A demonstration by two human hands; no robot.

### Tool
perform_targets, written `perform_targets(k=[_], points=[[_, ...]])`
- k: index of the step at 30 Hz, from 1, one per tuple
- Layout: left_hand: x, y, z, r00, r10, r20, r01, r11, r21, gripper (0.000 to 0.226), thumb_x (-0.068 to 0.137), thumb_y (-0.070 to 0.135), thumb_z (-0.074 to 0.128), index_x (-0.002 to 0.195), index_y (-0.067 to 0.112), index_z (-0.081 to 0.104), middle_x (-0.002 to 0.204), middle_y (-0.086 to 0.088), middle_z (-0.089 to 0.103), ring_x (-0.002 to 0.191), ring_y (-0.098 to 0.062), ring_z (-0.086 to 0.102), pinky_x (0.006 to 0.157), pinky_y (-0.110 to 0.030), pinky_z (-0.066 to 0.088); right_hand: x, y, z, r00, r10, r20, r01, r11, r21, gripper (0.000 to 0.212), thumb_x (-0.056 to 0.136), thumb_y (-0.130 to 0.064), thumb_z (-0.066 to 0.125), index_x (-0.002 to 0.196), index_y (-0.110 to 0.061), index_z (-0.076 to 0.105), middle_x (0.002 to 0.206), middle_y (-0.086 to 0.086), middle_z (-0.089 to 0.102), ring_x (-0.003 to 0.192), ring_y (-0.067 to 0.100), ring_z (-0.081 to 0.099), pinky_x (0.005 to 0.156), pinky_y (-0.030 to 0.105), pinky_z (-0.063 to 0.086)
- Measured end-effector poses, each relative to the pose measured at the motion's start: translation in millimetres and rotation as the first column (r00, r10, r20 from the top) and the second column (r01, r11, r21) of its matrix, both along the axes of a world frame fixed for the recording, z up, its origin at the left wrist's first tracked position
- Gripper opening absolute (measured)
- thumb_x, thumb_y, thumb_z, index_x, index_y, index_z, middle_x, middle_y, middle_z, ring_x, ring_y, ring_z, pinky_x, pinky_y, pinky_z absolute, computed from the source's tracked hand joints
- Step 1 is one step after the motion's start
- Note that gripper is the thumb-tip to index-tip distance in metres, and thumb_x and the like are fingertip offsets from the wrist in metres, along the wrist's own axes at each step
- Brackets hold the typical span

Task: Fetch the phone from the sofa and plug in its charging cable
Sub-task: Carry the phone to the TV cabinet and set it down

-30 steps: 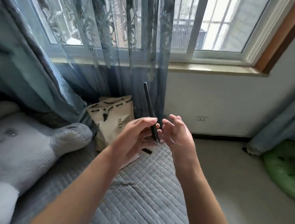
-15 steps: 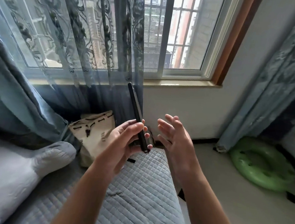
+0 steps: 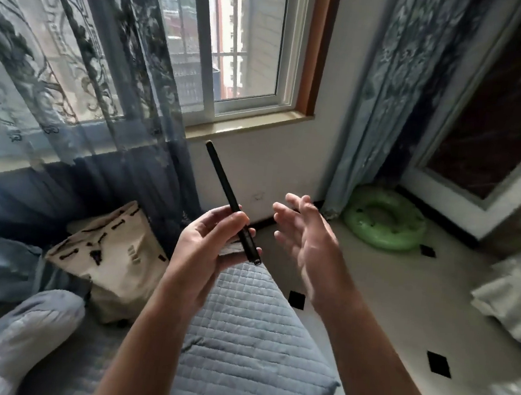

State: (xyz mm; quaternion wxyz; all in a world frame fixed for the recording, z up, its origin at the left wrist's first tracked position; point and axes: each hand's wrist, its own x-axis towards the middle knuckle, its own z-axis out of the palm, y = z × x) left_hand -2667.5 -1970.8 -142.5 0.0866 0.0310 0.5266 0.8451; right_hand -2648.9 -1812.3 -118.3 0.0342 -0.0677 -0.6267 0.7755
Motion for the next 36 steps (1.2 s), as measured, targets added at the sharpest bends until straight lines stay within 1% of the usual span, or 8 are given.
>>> perform_targets(k=[5, 9, 17, 23, 25, 28, 31, 36], points=[[1.5, 20.4, -6.0, 0.994, -0.098, 0.046, 0.100, 0.994, -0.045, 0.065, 0.066, 0.040, 0.081, 0.118, 0.004, 0.064, 0.100, -0.014, 0.071, 0.096, -0.027, 0.070, 0.077, -0.047, 0.058, 24.4, 14.5, -9.5, 0.990, -0.139, 0.030, 0.139, 0.990, 0.017, 0.047, 0.094, -0.050, 0.038, 0.131, -0.024, 0.053, 0.126, -0.002, 0.064, 0.118, 0.005, 0.057, 0.105, 0.038, 0.043], [10.4, 53.8, -4.6, 0.976, -0.208, 0.061, 0.209, 0.978, -0.012, 0.058, 0.065, 0.037, 0.082, 0.111, 0.004, 0.067, 0.095, -0.014, 0.070, 0.090, -0.025, 0.070, 0.079, -0.055, 0.058, 49.4, 45.4, -7.6, 0.968, -0.249, 0.008, 0.249, 0.968, 0.026, 0.055, 0.092, -0.053, 0.036, 0.136, -0.022, 0.049, 0.131, 0.000, 0.062, 0.121, 0.007, 0.056, 0.106, 0.038, 0.042], [49.8, 139.7, 13.6, 0.933, -0.359, 0.035, 0.361, 0.931, -0.048, 0.038, 0.075, 0.032, 0.074, 0.104, 0.008, 0.070, 0.093, -0.011, 0.069, 0.091, -0.024, 0.068, 0.084, -0.057, 0.057, 113.8, 134.1, 2.4, 0.914, -0.404, -0.050, 0.404, 0.915, 0.003, 0.065, 0.087, -0.059, 0.034, 0.140, -0.022, 0.044, 0.135, 0.000, 0.059, 0.123, 0.007, 0.054, 0.108, 0.038, 0.041], [94.9, 221.3, 20.8, 0.903, -0.429, 0.026, 0.430, 0.902, -0.046, 0.045, 0.067, 0.038, 0.078, 0.100, 0.009, 0.070, 0.090, -0.011, 0.070, 0.087, -0.024, 0.068, 0.078, -0.052, 0.059, 175.4, 217.7, 3.6, 0.869, -0.492, -0.049, 0.488, 0.870, -0.073, 0.060, 0.078, -0.063, 0.039, 0.128, -0.031, 0.052, 0.128, -0.004, 0.063, 0.118, 0.005, 0.057, 0.103, 0.034, 0.044], [110.6, 251.2, 19.0, 0.896, -0.443, 0.027, 0.444, 0.895, -0.051, 0.037, 0.069, 0.037, 0.078, 0.094, 0.010, 0.070, 0.087, -0.010, 0.070, 0.084, -0.023, 0.068, 0.079, -0.053, 0.059, 196.1, 245.7, 1.1, 0.856, -0.514, -0.043, 0.510, 0.856, -0.079, 0.056, 0.079, -0.063, 0.039, 0.124, -0.033, 0.053, 0.127, -0.003, 0.064, 0.117, 0.005, 0.058, 0.102, 0.034, 0.044], [132.8, 291.6, 15.5, 0.877, -0.481, 0.024, 0.481, 0.875, -0.045, 0.021, 0.077, 0.033, 0.073, 0.084, 0.013, 0.073, 0.083, -0.009, 0.070, 0.080, -0.022, 0.068, 0.077, -0.052, 0.060, 224.4, 284.0, -3.9, 0.824, -0.565, -0.035, 0.560, 0.823, -0.093, 0.056, 0.086, -0.058, 0.036, 0.131, -0.027, 0.051, 0.128, -0.001, 0.064, 0.118, 0.006, 0.058, 0.104, 0.036, 0.044], [152.6, 324.9, 16.9, 0.855, -0.518, 0.035, 0.519, 0.853, -0.060, 0.026, 0.077, 0.032, 0.073, 0.090, 0.009, 0.071, 0.086, -0.011, 0.067, 0.079, -0.022, 0.067, 0.072, -0.048, 0.060, 247.4, 314.2, -4.4, 0.798, -0.602, -0.023, 0.596, 0.794, -0.122, 0.057, 0.090, -0.055, 0.035, 0.134, -0.024, 0.050, 0.130, 0.001, 0.063, 0.119, 0.008, 0.057, 0.104, 0.036, 0.043], [167.3, 368.2, 25.8, 0.823, -0.567, 0.032, 0.567, 0.819, -0.084, 0.038, 0.073, 0.035, 0.076, 0.096, 0.007, 0.069, 0.093, -0.017, 0.060, 0.078, -0.021, 0.067, 0.073, -0.047, 0.059, 267.0, 345.8, -1.4, 0.778, -0.627, -0.038, 0.619, 0.776, -0.121, 0.058, 0.090, -0.055, 0.034, 0.137, -0.023, 0.047, 0.131, 0.001, 0.062, 0.121, 0.008, 0.056, 0.104, 0.035, 0.043]])
